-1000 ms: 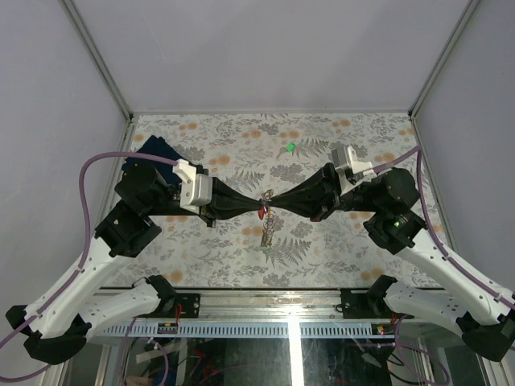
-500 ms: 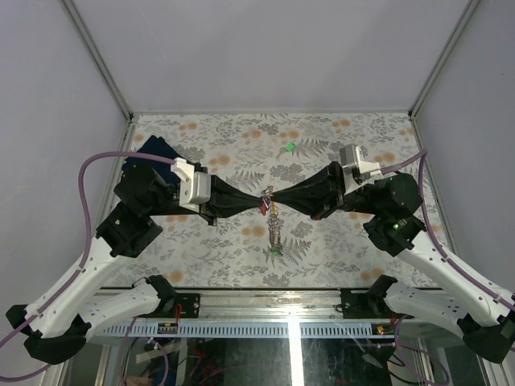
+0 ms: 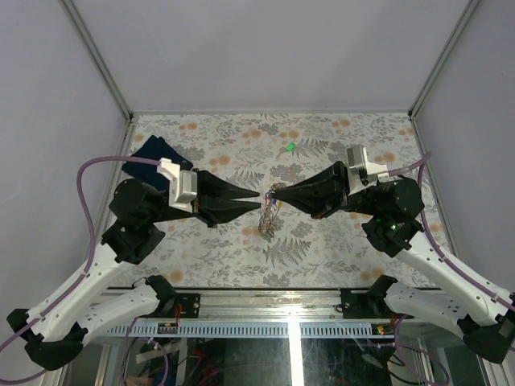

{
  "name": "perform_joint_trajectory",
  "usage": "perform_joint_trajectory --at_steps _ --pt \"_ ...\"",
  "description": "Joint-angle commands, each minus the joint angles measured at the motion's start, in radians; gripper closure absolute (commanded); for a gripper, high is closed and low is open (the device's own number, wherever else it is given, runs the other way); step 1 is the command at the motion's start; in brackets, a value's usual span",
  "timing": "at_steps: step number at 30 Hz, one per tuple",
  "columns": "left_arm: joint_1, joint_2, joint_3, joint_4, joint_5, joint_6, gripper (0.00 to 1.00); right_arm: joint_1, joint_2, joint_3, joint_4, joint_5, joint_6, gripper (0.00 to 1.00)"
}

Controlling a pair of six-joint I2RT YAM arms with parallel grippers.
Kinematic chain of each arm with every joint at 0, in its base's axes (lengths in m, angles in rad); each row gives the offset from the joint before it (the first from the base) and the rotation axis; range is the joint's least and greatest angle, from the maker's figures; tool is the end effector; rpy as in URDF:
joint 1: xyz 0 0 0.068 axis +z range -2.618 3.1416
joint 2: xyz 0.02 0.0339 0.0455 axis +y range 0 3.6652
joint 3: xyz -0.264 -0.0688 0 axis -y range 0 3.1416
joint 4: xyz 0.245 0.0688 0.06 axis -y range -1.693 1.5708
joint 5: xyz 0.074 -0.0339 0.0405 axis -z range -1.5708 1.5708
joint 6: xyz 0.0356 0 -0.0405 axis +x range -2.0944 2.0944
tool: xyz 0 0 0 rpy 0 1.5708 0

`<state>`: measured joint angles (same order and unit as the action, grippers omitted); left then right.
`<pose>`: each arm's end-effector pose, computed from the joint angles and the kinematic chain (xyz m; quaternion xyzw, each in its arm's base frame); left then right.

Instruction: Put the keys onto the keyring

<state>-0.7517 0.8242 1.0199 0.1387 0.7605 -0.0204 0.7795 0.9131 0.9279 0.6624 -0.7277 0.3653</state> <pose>0.1028 -0.1297 0.4465 0.4749 0.3944 -0.4842 0.6200 0.1122 0.1441 0.4491 -0.3971 0.3292 0.5858 0.6252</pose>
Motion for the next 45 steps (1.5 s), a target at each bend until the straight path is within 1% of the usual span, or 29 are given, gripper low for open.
perform_joint_trajectory --at_steps 1,5,9,13,25,31,45 --pt "-0.002 -0.041 -0.054 0.283 -0.093 -0.139 0.74 0.000 -0.026 0.055 0.038 -0.033 -0.036 1.00" --pt "-0.002 -0.037 -0.073 0.372 -0.092 -0.203 0.71 -0.001 -0.031 0.060 0.024 -0.036 -0.048 1.00" --pt "-0.003 -0.003 -0.066 0.390 -0.048 -0.234 0.65 -0.001 -0.034 0.070 0.012 -0.046 -0.055 1.00" --pt "-0.002 0.013 -0.074 0.406 -0.029 -0.253 0.62 -0.001 -0.047 0.067 -0.004 -0.043 -0.065 1.00" --pt "-0.003 0.047 -0.087 0.435 0.007 -0.291 0.69 -0.001 -0.048 0.070 0.006 -0.050 -0.063 1.00" --pt "-0.011 0.063 -0.085 0.456 0.041 -0.306 0.70 -0.001 -0.045 0.072 0.010 -0.041 -0.067 1.00" --pt "-0.025 0.078 -0.078 0.443 0.030 -0.297 0.78 0.000 -0.033 0.082 0.011 -0.045 -0.064 1.00"
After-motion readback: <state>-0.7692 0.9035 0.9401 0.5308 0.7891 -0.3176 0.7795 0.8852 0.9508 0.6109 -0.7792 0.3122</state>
